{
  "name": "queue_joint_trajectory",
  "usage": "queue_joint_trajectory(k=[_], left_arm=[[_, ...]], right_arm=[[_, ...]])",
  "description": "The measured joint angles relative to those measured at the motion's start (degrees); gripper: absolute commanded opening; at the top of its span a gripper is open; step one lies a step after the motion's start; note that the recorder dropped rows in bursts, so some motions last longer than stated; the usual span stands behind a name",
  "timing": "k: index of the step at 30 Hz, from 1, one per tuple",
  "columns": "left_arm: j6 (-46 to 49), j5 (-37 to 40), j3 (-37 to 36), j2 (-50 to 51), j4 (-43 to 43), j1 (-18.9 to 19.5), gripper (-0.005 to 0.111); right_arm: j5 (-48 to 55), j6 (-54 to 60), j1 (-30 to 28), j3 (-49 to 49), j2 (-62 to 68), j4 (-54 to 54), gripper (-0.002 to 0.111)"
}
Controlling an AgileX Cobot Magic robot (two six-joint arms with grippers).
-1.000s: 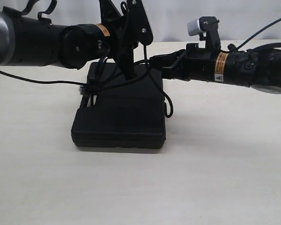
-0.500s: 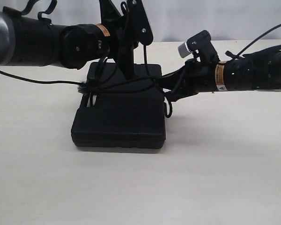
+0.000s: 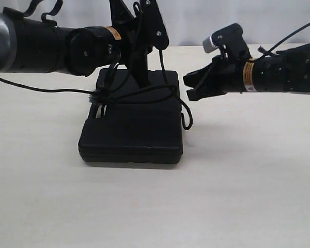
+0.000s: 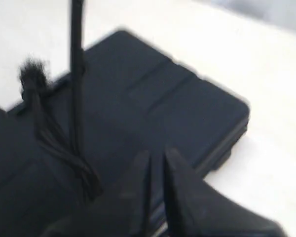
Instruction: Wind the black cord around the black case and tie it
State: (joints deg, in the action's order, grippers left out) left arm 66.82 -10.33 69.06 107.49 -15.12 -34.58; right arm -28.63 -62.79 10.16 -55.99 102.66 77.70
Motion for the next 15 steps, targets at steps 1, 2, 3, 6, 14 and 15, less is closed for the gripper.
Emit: queue_joint_trajectory(k=[1,2,3,6,14,15], left_arm=[[0.00,0.00,0.00,0.00,0.00,0.00,0.000],[0.00,0.00,0.00,0.00,0.00,0.00,0.000],[0.00,0.00,0.00,0.00,0.00,0.00,0.000],[0.00,0.00,0.00,0.00,0.00,0.00,0.000],[0.00,0.12,0.00,0.00,0.00,0.00,0.000],[0.00,0.12,0.00,0.00,0.00,0.00,0.000]], right_arm=[[0.00,-0.36,0.00,0.00,-1.31,-0.23,0.030],[-0.80,-0.81,0.00,0.00,-2.53,-0.39,0.035],[-1.88,-1.25,0.00,0.00,-3.50,-0.65,0.039],[-8.71,-2.17,0.00,0.00,-4.57,-2.02,0.044],[-7.28,-3.69,4.69,-3.00,-0.73,-2.99,0.044],[-6.88,-3.69,5.32,-3.65,0.18,-2.99,0.042]])
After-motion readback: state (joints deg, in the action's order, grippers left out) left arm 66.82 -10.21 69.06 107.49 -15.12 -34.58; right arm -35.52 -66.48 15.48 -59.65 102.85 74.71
